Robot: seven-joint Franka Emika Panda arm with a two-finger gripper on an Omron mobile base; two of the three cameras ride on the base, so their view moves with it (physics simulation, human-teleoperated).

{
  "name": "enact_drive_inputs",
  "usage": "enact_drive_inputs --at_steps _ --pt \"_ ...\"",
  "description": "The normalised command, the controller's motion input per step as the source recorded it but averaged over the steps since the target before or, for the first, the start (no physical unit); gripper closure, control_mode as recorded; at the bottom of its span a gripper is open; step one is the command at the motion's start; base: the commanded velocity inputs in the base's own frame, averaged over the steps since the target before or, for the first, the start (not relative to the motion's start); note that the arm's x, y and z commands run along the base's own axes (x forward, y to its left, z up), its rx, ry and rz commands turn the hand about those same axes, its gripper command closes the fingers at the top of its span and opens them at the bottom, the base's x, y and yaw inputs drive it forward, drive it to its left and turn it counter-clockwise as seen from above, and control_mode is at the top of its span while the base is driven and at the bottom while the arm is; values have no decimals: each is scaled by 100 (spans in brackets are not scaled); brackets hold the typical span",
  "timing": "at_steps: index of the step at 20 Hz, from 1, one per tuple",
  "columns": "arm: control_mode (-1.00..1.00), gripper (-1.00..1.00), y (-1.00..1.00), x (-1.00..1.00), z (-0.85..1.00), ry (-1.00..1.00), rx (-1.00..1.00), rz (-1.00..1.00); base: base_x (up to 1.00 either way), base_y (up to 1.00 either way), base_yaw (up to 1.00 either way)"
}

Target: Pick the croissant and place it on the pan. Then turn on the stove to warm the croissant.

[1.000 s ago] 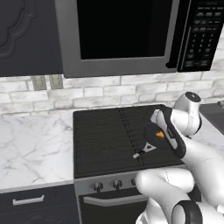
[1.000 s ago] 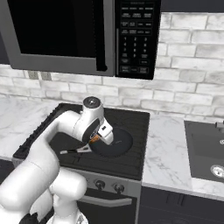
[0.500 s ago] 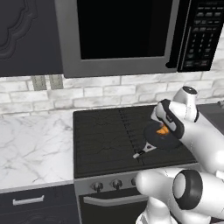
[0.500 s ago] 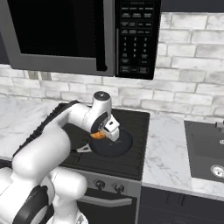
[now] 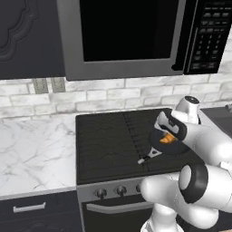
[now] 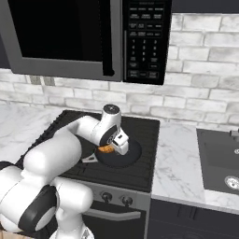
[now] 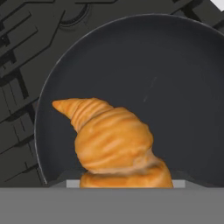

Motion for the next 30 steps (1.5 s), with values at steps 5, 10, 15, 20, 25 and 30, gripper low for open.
enact_drive_inputs --at_steps 5,10,15,20,25,30 --pt "-100 100 0 18 -11 0 0 0 0 0 0" --pt "-100 100 0 23 0 1 0 0 0 0 0" --pt "-100 100 -6 19 0 1 0 0 0 0 0" --pt "-100 100 -11 6 -1 0 0 0 0 0 0" --pt "-100 100 -11 0 -7 0 0 0 0 0 0" --pt "-100 100 -2 0 -18 0 0 0 0 0 0"
